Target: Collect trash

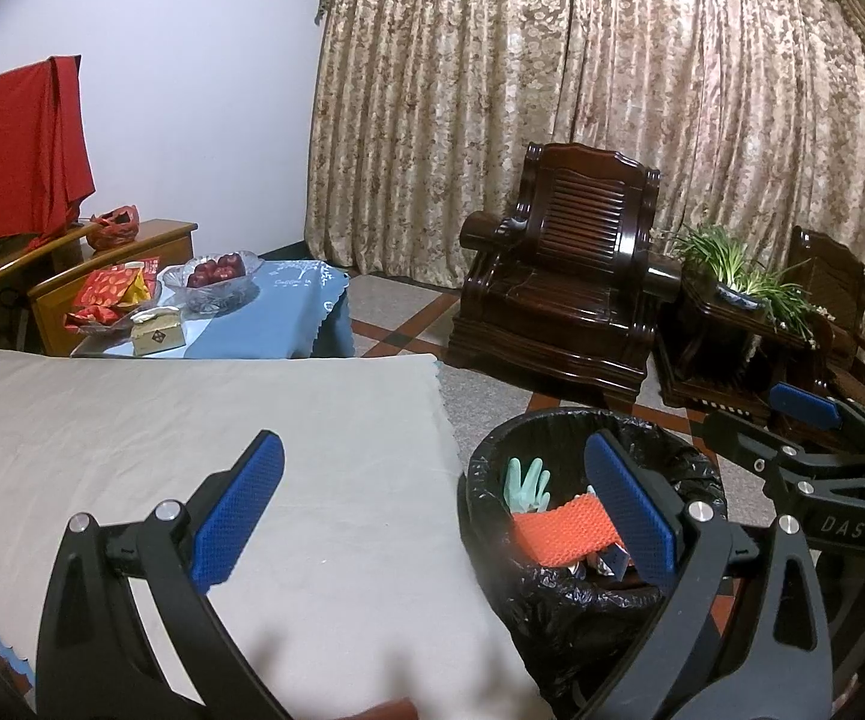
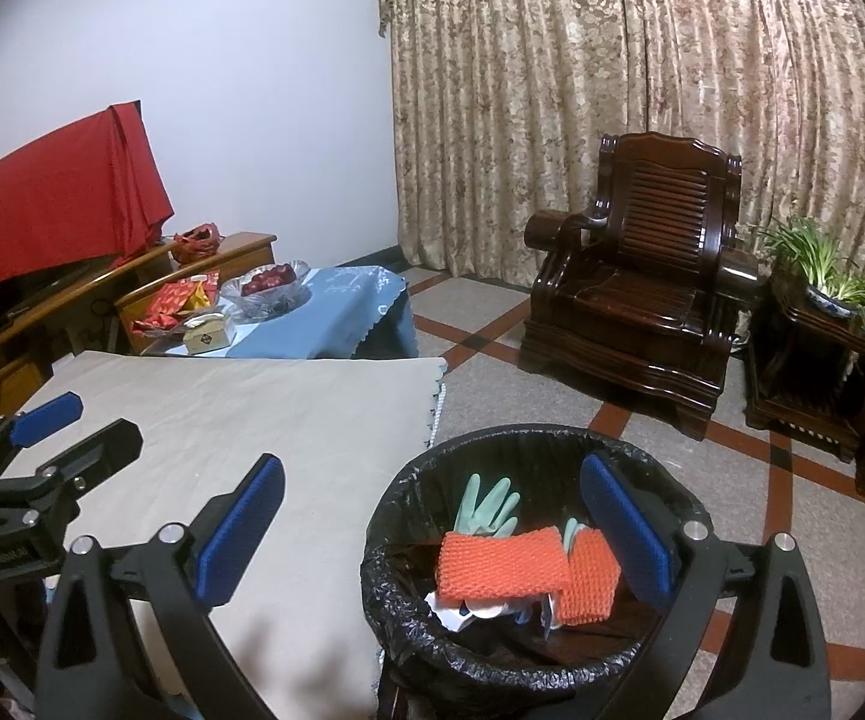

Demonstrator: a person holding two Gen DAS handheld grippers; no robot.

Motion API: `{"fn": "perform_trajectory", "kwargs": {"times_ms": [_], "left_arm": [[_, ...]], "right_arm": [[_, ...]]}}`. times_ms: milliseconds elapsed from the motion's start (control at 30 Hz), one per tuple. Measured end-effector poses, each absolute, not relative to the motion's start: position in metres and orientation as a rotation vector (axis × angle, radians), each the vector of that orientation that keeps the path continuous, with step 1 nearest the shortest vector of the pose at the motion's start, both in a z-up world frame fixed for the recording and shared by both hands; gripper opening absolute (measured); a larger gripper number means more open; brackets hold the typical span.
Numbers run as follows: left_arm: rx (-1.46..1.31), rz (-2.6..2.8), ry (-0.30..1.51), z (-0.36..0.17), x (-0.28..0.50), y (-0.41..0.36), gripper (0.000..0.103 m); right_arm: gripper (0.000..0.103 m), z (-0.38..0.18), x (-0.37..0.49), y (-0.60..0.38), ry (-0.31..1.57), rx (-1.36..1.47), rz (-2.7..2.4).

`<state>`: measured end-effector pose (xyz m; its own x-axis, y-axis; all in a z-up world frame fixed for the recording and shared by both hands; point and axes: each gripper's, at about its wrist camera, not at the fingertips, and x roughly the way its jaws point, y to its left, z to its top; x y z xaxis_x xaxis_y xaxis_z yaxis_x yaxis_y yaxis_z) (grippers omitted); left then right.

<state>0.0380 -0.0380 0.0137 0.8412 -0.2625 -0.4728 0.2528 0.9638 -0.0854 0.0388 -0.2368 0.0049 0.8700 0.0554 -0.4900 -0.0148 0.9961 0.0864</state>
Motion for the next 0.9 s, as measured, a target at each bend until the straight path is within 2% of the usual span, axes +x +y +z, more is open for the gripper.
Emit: {"fn": "perform_trajectory", "kwargs": {"times_ms": [900], "left_arm": [[-0.018,-0.272,0.501,0.0139,0.0372,-0.0383,0.098]], "right_arm": [[0.097,0.0044,0.04,-0.2359,0.517,0.08,0.04]]}}
